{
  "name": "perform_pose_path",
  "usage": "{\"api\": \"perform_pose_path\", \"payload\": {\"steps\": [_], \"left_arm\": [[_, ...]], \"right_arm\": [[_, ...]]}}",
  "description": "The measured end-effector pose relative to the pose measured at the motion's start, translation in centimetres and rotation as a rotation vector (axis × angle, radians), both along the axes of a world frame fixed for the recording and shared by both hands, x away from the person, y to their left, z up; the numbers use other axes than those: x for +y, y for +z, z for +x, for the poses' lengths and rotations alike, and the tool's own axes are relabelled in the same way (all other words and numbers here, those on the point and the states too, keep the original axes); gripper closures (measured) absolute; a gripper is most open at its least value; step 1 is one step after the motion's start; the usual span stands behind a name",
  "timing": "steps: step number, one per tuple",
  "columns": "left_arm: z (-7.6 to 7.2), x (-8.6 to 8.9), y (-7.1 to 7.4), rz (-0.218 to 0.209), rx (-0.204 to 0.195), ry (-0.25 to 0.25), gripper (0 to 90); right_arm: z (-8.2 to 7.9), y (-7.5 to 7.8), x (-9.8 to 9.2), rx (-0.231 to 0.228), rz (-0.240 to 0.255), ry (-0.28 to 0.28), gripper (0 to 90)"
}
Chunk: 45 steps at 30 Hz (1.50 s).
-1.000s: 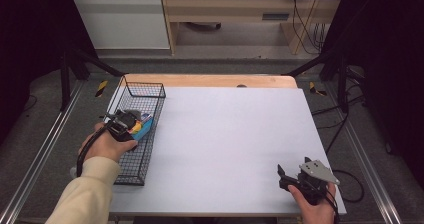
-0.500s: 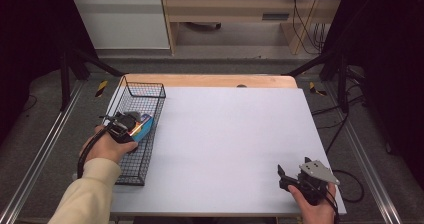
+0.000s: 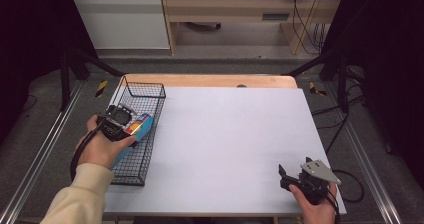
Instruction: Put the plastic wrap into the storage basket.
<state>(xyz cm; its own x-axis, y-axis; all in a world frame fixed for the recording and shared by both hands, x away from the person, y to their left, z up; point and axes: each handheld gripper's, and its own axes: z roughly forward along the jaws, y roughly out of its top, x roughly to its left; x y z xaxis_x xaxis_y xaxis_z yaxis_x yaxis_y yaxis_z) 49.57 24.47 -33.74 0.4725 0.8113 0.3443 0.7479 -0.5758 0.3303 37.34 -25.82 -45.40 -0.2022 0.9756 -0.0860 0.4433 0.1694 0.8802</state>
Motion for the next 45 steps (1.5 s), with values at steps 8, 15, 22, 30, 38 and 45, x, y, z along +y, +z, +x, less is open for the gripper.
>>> {"api": "perform_pose_path", "payload": {"steps": [8,15,22,30,38,45], "left_arm": [[-1.4,-2.7,1.0,-0.092,-0.079,-0.097,10.7],[-2.1,-7.1,0.4,-0.162,-0.106,-0.21,6.4],[-2.5,-12.6,-1.4,-0.266,-0.104,-0.366,5.9],[-2.6,-16.7,-5.4,-0.334,-0.073,-0.456,6.4],[-2.8,-17.6,-9.6,-0.481,-0.119,-0.515,7.1],[-4.2,-14.5,-11.1,-0.519,-0.216,-0.544,7.0]], "right_arm": [[0.2,-0.2,-0.3,0.015,0.01,-0.011,8.6],[0.3,-0.1,-0.4,0.014,0.019,-0.002,5.2],[0.3,-0.2,-0.3,0.013,0.02,0.014,4.0],[0.3,-0.2,-0.3,0.02,0.008,0.008,4.2],[0.4,-0.4,-0.5,0.034,0.003,-0.011,4.7],[0.5,-0.4,-0.8,0.025,0.027,-0.027,4.9]]}}
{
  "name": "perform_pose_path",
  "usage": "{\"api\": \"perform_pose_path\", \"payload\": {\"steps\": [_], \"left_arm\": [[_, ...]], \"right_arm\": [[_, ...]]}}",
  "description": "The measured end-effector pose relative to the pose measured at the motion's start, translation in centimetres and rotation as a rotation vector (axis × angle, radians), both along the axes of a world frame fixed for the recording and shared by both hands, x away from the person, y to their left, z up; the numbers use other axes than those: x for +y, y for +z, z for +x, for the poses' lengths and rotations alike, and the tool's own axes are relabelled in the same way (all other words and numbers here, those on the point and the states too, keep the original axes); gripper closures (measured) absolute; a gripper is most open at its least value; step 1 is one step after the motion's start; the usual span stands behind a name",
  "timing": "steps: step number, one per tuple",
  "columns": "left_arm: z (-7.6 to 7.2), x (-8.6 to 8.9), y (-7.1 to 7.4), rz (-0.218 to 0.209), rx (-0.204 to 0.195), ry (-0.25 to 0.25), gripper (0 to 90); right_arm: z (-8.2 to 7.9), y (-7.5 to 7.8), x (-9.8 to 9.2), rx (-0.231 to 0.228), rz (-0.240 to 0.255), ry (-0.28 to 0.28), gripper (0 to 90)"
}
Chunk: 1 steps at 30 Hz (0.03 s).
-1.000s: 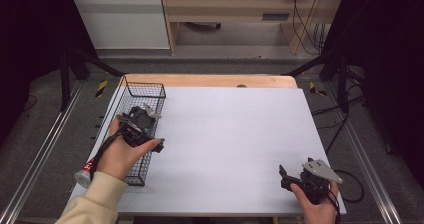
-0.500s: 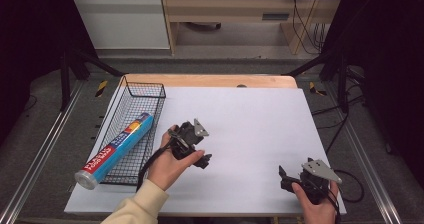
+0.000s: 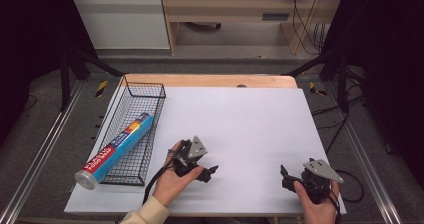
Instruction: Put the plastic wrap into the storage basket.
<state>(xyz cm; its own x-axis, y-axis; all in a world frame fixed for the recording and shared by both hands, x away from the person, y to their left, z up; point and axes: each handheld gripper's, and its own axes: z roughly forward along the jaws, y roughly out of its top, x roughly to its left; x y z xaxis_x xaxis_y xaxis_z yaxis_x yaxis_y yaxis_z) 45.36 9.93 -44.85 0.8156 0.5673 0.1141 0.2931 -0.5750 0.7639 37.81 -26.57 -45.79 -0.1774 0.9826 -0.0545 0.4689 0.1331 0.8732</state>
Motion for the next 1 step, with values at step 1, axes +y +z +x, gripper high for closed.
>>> {"api": "perform_pose_path", "payload": {"steps": [1], "left_arm": [[-0.05,0.48,0.21,0.0,-0.006,0.0,6.9]], "right_arm": [[0.11,-0.02,-0.05,0.0,0.013,-0.003,5.0]]}}
